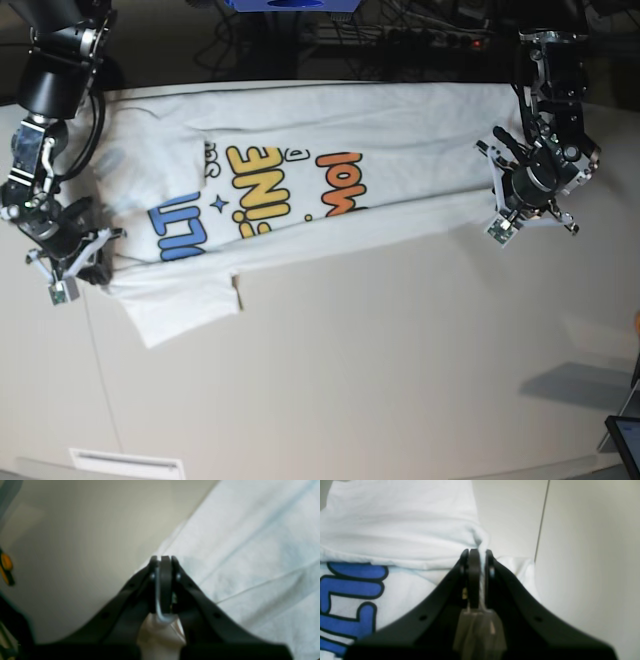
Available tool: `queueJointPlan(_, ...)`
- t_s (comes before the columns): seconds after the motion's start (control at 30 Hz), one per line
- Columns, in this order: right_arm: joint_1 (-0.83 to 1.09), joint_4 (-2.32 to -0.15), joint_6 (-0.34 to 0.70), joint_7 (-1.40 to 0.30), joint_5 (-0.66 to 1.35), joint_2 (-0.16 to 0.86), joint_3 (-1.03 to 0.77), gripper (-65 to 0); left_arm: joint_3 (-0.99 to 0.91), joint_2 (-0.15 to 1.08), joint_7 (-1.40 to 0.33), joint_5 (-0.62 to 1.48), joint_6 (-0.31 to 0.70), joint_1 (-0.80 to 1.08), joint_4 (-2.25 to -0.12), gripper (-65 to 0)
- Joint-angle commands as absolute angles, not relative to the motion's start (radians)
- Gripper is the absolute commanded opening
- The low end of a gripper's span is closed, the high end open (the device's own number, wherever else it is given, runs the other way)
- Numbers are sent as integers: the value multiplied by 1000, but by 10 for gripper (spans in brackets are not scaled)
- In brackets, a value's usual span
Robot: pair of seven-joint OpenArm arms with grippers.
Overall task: Fold the T-shirt properly
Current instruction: 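Lift the grasped side edge with both grippers and fold it across the shirt, then open the right gripper and release the folded edge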
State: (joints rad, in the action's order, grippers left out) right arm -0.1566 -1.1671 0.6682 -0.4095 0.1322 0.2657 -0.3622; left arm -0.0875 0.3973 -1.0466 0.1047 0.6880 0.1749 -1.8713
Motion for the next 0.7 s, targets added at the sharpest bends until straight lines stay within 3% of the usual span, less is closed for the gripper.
queueJointPlan(0.0,-176,-1181,665,-381,150,283,-364,-650,-74,412,-1036,64,685,171,-1885,-650)
queueJointPlan(0.53,-127,-1181,665,-381,148,283,-364,-649,5,375,-1027,-110,687,147,-1751,-650)
queueJointPlan(0.67,-128,-1190,665,-432,148,283,-364,-554,5,375,-1027,-111,687,143,-1742,-650)
